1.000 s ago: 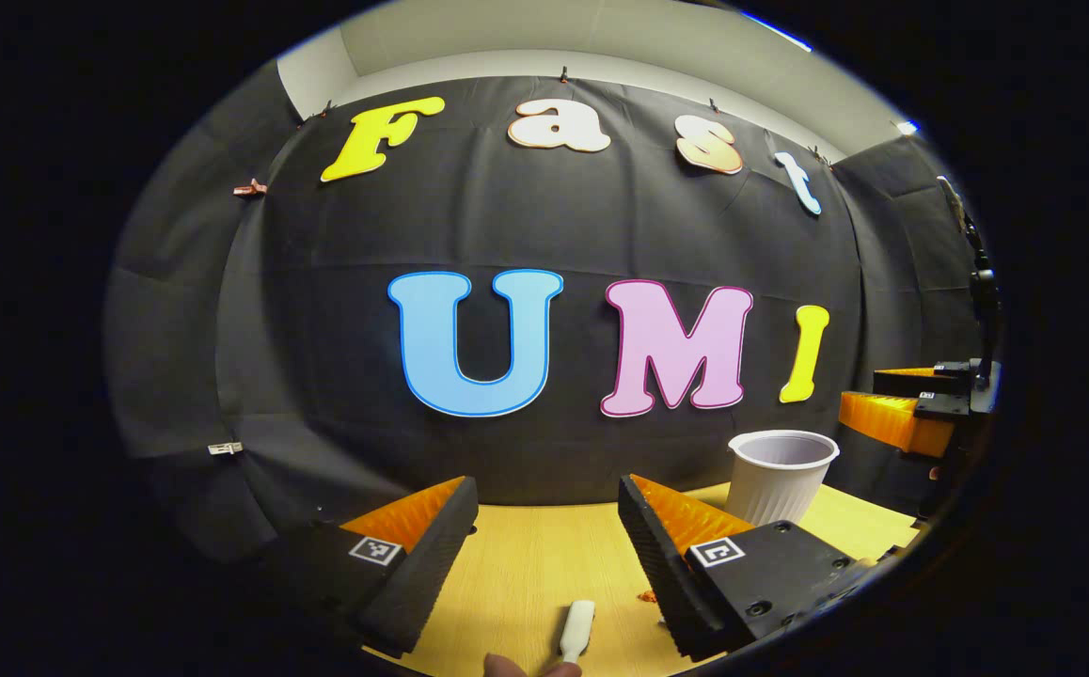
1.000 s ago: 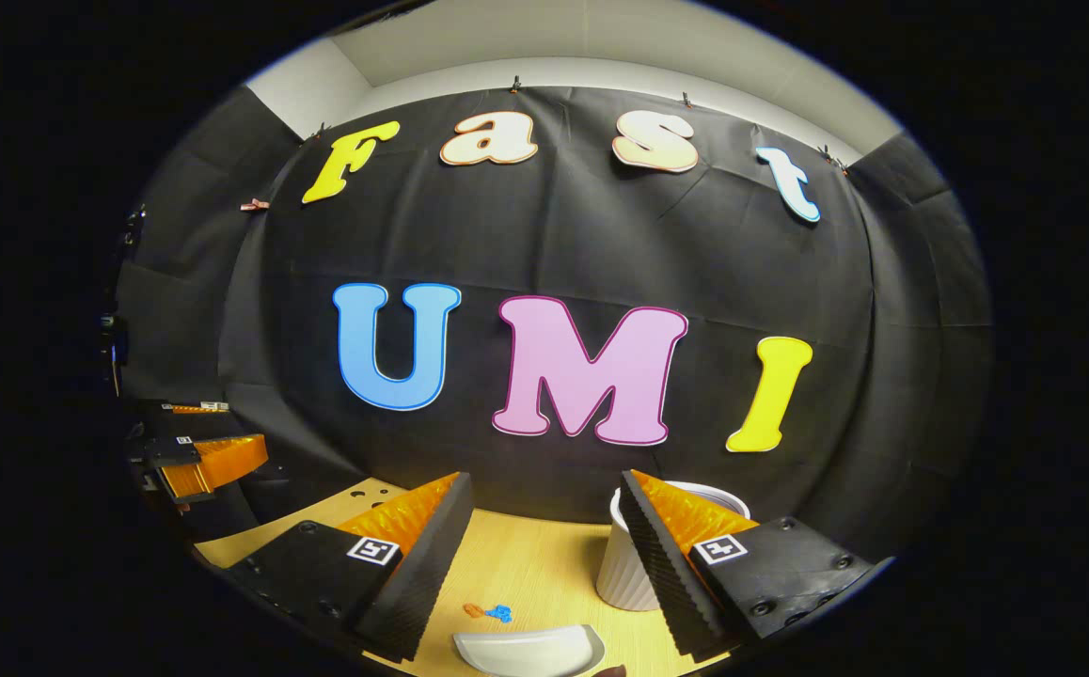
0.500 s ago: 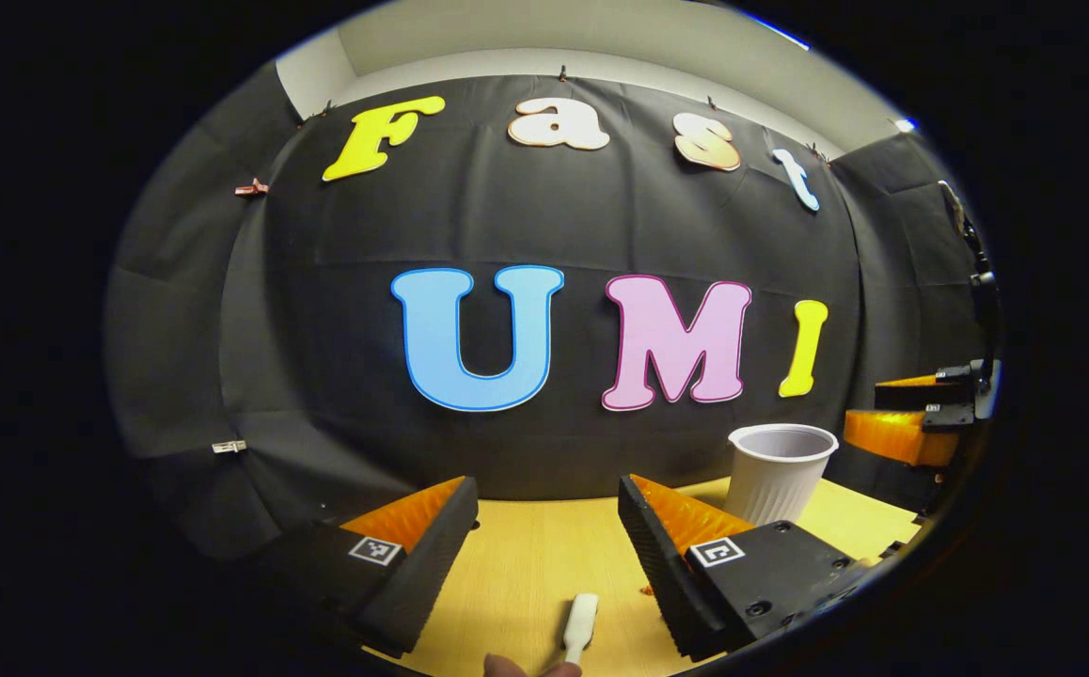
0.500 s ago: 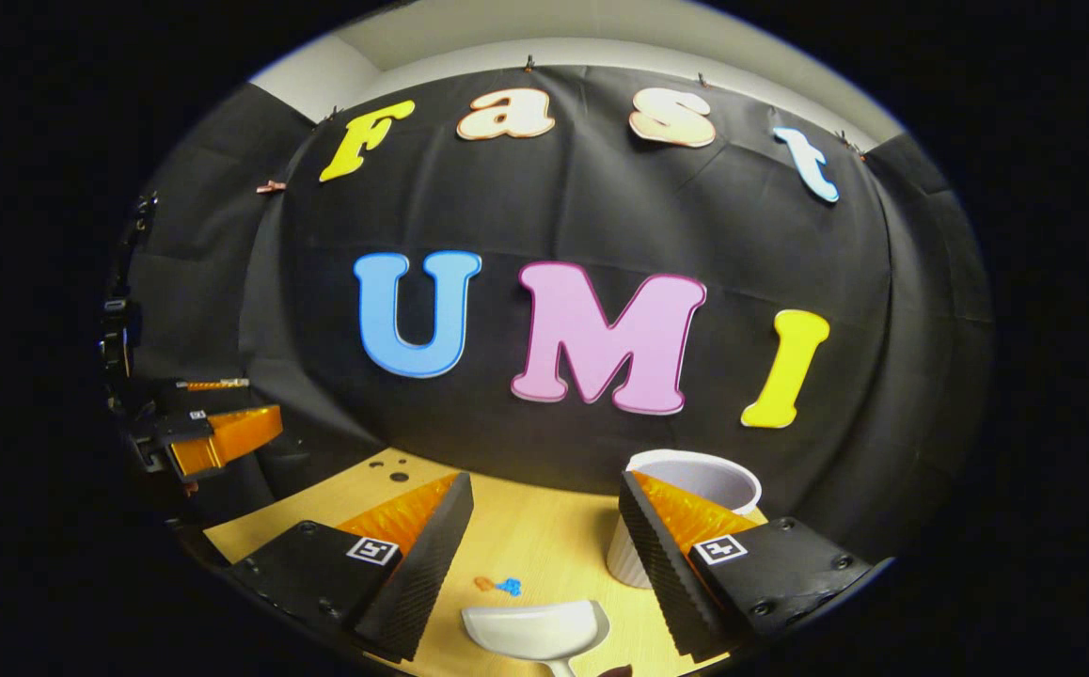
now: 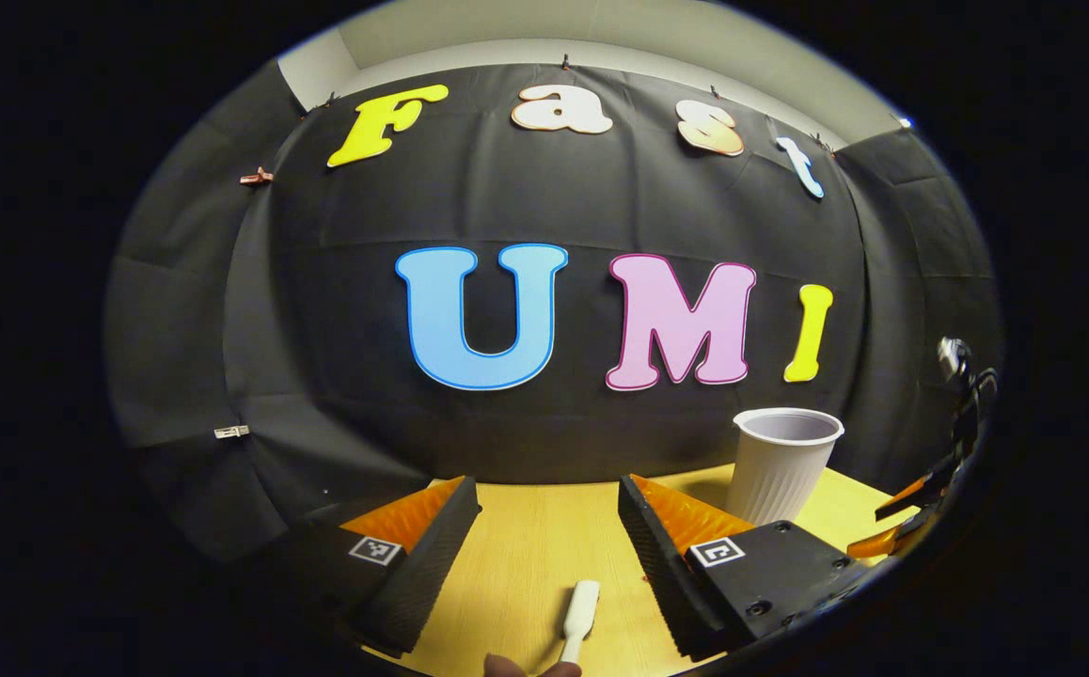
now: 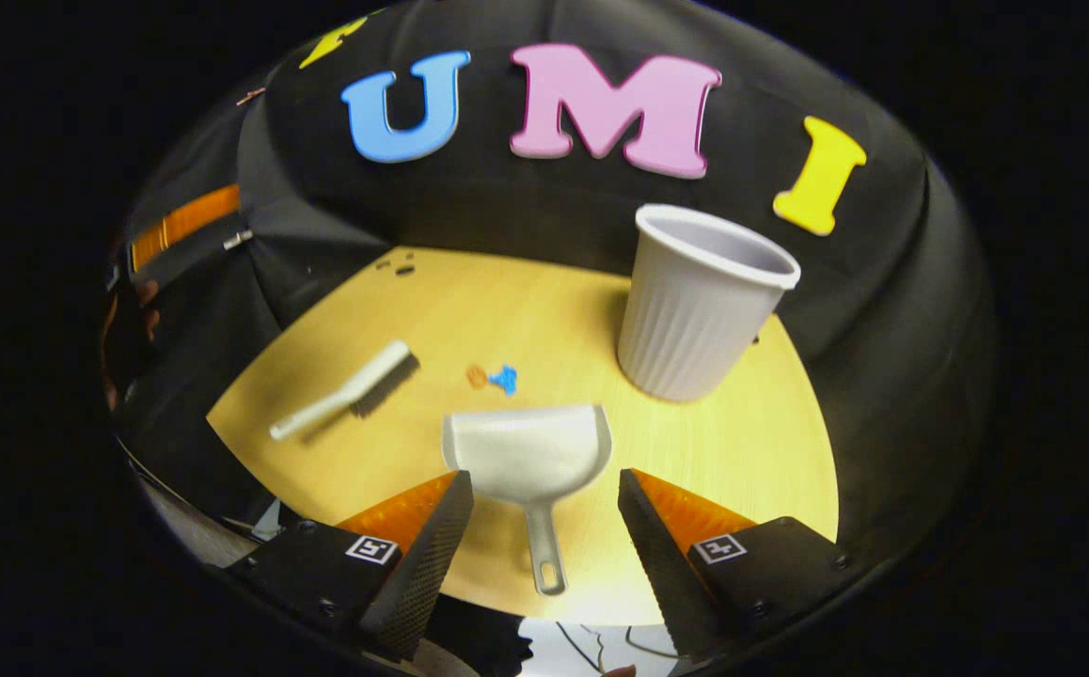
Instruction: Pick up the small broom and dustpan from the desktop, sweep the trash into the dustpan with the broom, and then empty the trash into the garbage bin.
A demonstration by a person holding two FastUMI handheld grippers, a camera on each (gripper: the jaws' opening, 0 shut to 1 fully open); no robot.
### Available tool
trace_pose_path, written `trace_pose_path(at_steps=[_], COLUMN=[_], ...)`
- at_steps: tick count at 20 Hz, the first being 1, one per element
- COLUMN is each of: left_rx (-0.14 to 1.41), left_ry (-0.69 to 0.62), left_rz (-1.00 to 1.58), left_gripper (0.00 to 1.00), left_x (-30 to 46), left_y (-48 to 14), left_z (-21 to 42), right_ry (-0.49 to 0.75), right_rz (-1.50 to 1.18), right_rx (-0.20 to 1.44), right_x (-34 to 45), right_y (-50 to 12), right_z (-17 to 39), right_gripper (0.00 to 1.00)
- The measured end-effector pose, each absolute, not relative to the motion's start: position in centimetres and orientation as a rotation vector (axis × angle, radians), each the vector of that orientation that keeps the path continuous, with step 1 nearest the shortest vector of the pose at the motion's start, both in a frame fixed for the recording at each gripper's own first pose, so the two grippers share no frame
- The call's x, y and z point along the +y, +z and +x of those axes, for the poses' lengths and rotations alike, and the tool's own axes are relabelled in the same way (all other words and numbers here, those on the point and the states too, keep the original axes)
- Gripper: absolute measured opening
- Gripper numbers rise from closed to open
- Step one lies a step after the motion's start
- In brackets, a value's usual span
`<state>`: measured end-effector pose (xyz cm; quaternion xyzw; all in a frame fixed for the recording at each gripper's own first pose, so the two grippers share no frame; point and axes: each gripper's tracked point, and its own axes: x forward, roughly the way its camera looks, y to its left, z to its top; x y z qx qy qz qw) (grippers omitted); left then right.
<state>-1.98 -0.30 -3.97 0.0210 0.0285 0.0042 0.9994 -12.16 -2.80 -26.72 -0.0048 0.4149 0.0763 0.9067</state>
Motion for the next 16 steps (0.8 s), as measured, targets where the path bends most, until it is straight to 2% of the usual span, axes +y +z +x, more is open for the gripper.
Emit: trace_pose_path(at_steps=[7,14,16], left_rx=[0.087,0.112,0.120], left_ry=[0.043,0.080,0.088], left_rz=[0.048,0.048,0.049], left_gripper=[0.96,0.95,0.96], left_x=[0.2,0.9,0.9], left_y=[-5.0,-6.2,-6.4], left_z=[-2.1,-2.2,-2.0], right_ry=[0.210,0.227,0.237], right_rz=[-0.070,-0.048,-0.041], right_rx=[1.123,1.247,1.263], right_x=[-2.3,-1.0,-0.6], right_y=[-38.8,-43.8,-44.5], right_z=[-13.2,-11.5,-11.3], right_gripper=[0.97,0.96,0.94])
